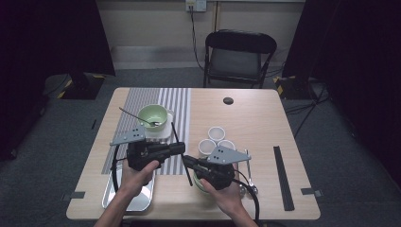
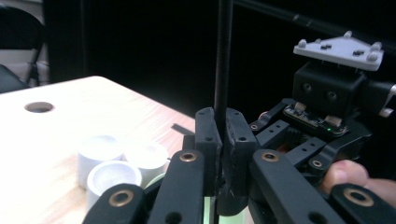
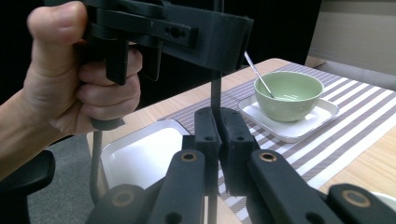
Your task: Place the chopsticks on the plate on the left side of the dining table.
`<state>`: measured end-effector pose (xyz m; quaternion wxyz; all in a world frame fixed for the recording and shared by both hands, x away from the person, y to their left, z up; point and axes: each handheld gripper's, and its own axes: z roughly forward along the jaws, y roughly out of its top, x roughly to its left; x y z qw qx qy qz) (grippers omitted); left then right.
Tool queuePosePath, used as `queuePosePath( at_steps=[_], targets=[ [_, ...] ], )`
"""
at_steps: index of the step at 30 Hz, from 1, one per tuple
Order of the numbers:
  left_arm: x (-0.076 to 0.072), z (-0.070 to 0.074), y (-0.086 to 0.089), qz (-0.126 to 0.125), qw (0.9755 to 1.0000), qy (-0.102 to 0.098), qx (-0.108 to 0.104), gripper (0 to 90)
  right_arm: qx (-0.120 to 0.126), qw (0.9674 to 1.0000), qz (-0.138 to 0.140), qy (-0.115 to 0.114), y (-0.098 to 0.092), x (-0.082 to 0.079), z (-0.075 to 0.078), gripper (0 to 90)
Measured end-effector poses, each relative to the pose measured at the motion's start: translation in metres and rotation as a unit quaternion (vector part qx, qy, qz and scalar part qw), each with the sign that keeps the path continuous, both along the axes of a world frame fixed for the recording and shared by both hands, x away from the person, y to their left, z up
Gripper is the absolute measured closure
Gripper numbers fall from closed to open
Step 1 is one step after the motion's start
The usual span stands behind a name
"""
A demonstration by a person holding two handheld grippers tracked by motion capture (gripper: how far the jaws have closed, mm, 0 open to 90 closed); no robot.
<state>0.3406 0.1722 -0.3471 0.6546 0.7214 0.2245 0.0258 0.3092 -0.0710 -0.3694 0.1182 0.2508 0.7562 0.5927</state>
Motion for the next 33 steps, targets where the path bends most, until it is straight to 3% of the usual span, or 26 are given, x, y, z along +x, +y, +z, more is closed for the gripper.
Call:
queuePosePath(
  at_steps=[3, 9, 12, 22, 24, 33],
  targets=[
    [-0.001, 0.001, -0.001, 0.001, 1.0000, -0.003, 0.007, 86.3, 0.003, 1.0000, 0.008, 0.000, -0.001, 0.001, -0.002, 86.3],
    [0.001, 0.002, 0.005, 0.002, 1.0000, 0.001, -0.002, 86.3, 0.003, 0.9994, 0.032, 0.014, -0.001, 0.004, -0.006, 75.0],
    [0.000, 0.005, 0.009, 0.003, 1.0000, 0.000, -0.006, 86.2, -0.002, 0.9987, 0.046, 0.023, 0.001, 0.006, -0.011, 74.0],
    [-0.001, 0.010, 0.018, 0.002, 0.9999, -0.008, -0.014, 86.1, -0.032, 0.9962, 0.068, 0.044, 0.007, 0.006, -0.027, 77.4],
    [-0.001, 0.010, 0.018, -0.002, 0.9999, -0.006, -0.013, 86.1, -0.036, 0.9953, 0.075, 0.049, 0.007, 0.006, -0.030, 84.5],
    [-0.002, 0.004, 0.007, -0.017, 0.9998, -0.008, -0.006, 84.5, -0.030, 0.9944, 0.080, 0.061, 0.008, 0.007, -0.034, 86.2]
  ],
)
